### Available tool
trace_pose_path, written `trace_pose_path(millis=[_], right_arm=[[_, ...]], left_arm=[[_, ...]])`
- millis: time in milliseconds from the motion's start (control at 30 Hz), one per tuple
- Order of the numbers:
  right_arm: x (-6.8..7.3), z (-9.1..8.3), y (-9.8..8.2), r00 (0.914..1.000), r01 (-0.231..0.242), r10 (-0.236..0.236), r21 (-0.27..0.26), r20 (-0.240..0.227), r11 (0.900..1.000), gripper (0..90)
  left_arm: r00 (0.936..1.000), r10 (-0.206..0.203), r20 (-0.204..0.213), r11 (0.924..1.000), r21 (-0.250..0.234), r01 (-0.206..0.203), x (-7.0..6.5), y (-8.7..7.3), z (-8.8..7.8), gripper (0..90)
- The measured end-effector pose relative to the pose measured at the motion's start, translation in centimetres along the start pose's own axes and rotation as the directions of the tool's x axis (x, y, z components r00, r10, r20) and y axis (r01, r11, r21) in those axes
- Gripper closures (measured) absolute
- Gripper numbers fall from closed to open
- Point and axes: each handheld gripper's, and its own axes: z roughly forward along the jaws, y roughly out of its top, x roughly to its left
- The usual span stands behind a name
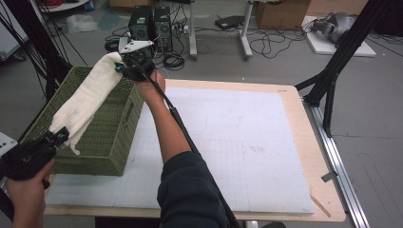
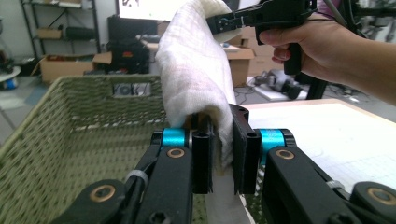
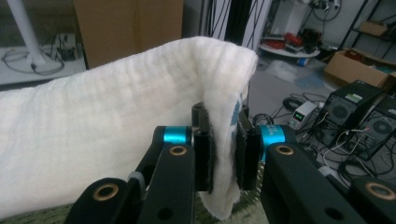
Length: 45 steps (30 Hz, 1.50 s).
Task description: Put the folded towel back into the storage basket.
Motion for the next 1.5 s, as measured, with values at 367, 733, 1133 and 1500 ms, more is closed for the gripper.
trace_pose_path(millis=[367,733,1133,1500], right_arm=[[2.2,5.5,-0.9,0.9994,0.019,-0.021,0.049,0.027,0.999,59.4],[2.6,4.6,-2.2,0.9972,-0.053,0.057,0.067,-0.049,0.996,36.6],[2.3,-0.2,-3.5,0.9947,-0.041,0.046,0.062,-0.092,0.997,27.8],[1.3,-4.6,-5.1,0.9972,-0.034,0.037,0.035,-0.066,0.999,26.5]], left_arm=[[0.9888,-0.116,-0.094,0.9910,0.056,0.121,1.1,-0.9,0.7,43.4],[0.9836,-0.160,-0.084,0.9851,0.050,0.164,1.1,-0.6,0.6,27.3],[0.9811,-0.180,-0.071,0.9794,0.080,0.185,0.2,-0.2,1.2,17.2],[0.9935,-0.099,0.057,0.9946,0.037,0.097,-1.0,0.0,1.8,17.4]])
